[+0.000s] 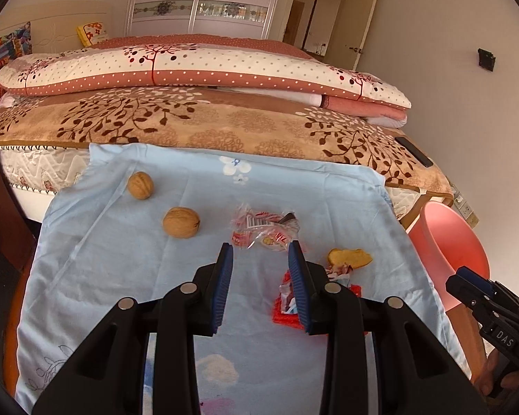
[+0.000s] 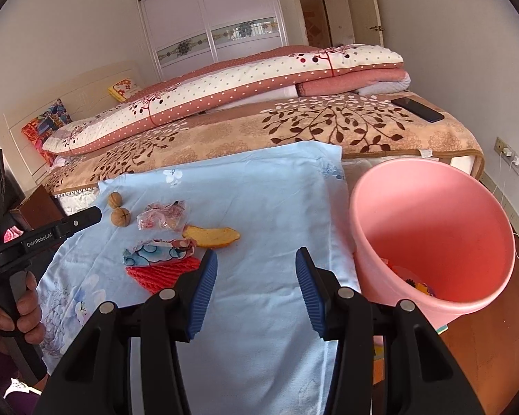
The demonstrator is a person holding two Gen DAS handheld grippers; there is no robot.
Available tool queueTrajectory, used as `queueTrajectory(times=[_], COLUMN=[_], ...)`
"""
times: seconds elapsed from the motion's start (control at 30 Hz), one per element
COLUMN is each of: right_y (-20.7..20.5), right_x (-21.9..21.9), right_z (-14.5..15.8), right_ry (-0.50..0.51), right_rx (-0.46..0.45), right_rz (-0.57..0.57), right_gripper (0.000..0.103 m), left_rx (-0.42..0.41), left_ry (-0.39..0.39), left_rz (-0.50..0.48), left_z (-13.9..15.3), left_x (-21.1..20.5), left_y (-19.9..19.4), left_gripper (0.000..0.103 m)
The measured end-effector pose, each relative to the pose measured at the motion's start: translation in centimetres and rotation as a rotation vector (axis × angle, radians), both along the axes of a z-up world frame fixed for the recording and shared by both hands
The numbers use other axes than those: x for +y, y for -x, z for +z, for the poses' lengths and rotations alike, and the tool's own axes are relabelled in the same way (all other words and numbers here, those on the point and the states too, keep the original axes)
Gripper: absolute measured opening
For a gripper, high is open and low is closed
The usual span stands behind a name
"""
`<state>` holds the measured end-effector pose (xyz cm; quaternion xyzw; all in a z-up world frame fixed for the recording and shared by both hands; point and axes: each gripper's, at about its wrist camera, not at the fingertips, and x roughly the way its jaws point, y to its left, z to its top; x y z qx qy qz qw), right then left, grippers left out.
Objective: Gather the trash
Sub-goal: 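Move both tools back over the sheet toward the red foam mesh, then close the right tool on the red foam mesh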
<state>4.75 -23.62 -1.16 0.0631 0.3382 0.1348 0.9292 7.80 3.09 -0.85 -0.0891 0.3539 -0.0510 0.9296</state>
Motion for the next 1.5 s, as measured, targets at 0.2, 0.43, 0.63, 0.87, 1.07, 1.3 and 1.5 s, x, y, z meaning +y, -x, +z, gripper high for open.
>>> queueTrajectory(times=[0.2,0.43,0.63,0.87,1.07,1.3,1.5], right_y=[-1.5,-3.1,-3.4,-4.0,-3.9,-3.7,-3.6], right_x=[3.4,7.8,9.8,12.0,11.6,11.4,11.3], right_z=[-0.5,-1.8,-3.6,-5.2,-5.3,-5.3,-5.3], right_ry=[-0.014,0.017,0.057,0.197,0.195,0.197,0.181], right_rx=[0.038,0.110,0.180,0.196,0.188,0.184,0.185], right_rz=[0.137,0.255,0.325,0.360,0.357,0.356,0.352], right_gripper=[0.047,0.047,0.053,0.050,0.027,0.026,0.026], left_rx=[0.033,0.051,0.061,0.072,0.091,0.081,0.089], left_ry=[0.002,0.020,0.038,0.080,0.105,-0.029,-0.077], left_rz=[0.007,0.016,0.007,-0.038,-0.180,-0.313,-0.326], left_z=[-1.3,-2.1,-2.5,-2.3,-1.8,-2.1,-3.5], left_x=[0.8,2.1,2.6,2.5,1.3,-2.3,-3.7], left_y=[0.4,0.9,0.9,0.5,0.2,-0.6,-1.3], left_gripper=[0.033,0.033,0.033,0.033,0.033,0.033,0.033])
